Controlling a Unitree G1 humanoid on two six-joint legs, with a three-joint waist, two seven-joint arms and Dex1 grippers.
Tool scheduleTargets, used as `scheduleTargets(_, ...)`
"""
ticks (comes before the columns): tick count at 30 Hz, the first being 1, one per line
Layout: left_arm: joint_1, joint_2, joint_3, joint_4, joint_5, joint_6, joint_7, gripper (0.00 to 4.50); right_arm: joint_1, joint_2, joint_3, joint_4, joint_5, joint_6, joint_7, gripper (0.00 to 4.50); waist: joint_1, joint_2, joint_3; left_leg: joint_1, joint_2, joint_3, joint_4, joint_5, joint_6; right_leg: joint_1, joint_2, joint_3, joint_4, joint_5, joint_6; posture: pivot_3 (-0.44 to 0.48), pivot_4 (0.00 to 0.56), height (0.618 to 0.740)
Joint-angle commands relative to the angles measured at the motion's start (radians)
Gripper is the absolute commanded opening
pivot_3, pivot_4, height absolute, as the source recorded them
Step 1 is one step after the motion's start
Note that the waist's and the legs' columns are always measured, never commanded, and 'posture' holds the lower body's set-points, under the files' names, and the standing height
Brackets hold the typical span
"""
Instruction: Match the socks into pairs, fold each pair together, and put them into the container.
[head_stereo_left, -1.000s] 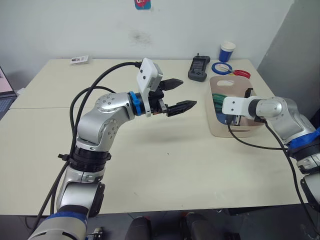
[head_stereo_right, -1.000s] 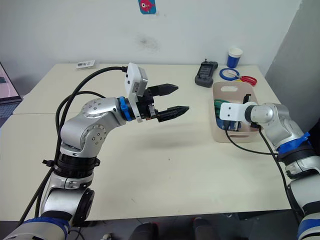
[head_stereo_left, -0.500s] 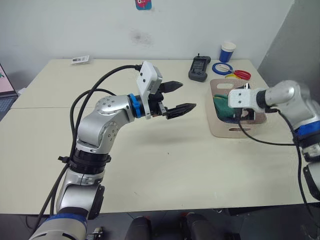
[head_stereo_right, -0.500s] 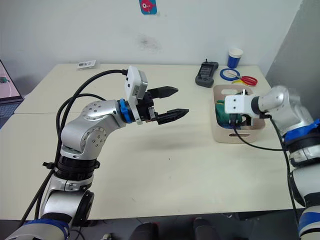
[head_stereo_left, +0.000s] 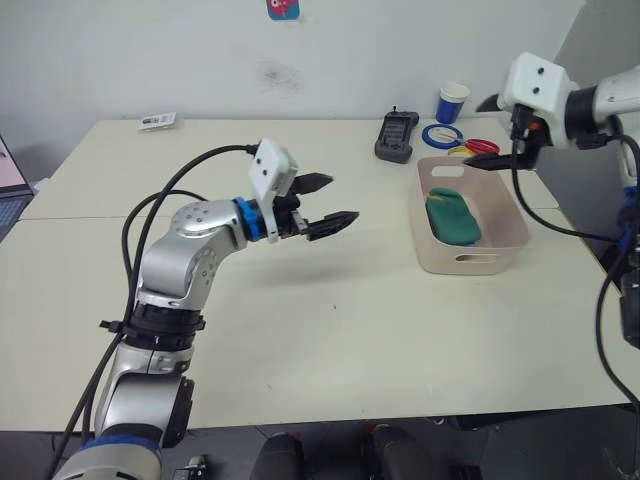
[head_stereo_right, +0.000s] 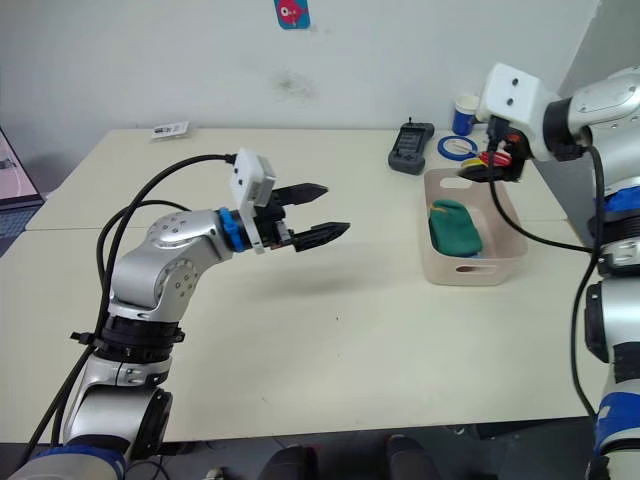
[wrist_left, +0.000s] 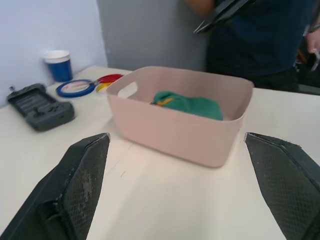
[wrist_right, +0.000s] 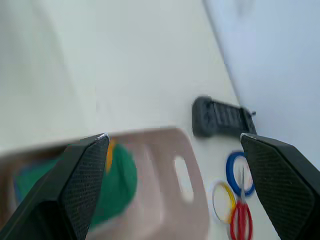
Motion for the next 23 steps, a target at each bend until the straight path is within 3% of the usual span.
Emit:
scheduleTargets(1, 0.062, 0.004, 0.06, -0.05, 0.017, -0.031, 0.065, 4.5, 0.124, 0.088, -0.08, -0.234, 0.099, 0.177, -0.128, 4.49, 0.004, 0.0, 0.0, 0.0, 0.0, 0.0, 0.0, 0.0, 0.0, -0.001, 0.0, 0.0, 0.002, 0.0, 0.0, 0.0, 0.15, 0.74)
scheduleTargets(5, 0.256, -0.068, 0.131, -0.129, 0.116, -0.101, 0.307, 4.5, 0.45, 0.375, -0.111, -0.591, 0.103, 0.271, -0.473, 4.49, 0.006, 0.0, 0.0, 0.0, 0.001, -0.001, 0.001, 0.0, 0.0, 0.0, -0.003, -0.001, 0.005, 0.0, 0.0, 0.0, 0.15, 0.74)
scheduleTargets(10, 0.455, -0.184, 0.177, -0.223, 0.165, -0.151, 0.493, 4.5, 0.728, 0.615, -0.043, -0.714, 0.033, 0.232, -0.763, 4.49, 0.009, -0.002, -0.002, -0.005, 0.0, -0.002, 0.005, 0.0, -0.001, -0.003, -0.007, -0.001, 0.008, 0.001, 0.002, 0.0, 0.15, 0.74)
scheduleTargets(13, 0.556, -0.229, 0.158, -0.284, 0.186, -0.17, 0.536, 4.5, 0.845, 0.712, -0.044, -0.724, 0.024, 0.234, -0.891, 4.49, 0.009, -0.005, -0.003, -0.004, 0.0, -0.002, 0.008, -0.001, 0.001, -0.001, -0.007, -0.001, 0.007, 0.001, 0.004, 0.0, 0.15, 0.74)
scheduleTargets(17, 0.637, -0.276, 0.092, -0.312, 0.243, -0.15, 0.596, 4.5, 0.934, 0.746, -0.022, -0.704, 0.016, 0.222, -0.947, 4.49, 0.009, -0.005, -0.003, -0.004, -0.001, -0.002, 0.008, -0.001, 0.001, 0.0, -0.007, -0.001, 0.006, 0.0, 0.007, 0.0, 0.15, 0.74)
scheduleTargets(23, 0.643, -0.296, 0.042, -0.298, 0.306, -0.148, 0.64, 4.5, 0.926, 0.699, -0.016, -0.652, 0.033, 0.169, -0.935, 4.49, 0.003, -0.005, -0.004, -0.004, -0.002, -0.002, 0.008, -0.001, 0.001, 0.0, -0.002, -0.001, 0.004, -0.001, 0.009, 0.0, 0.15, 0.74)
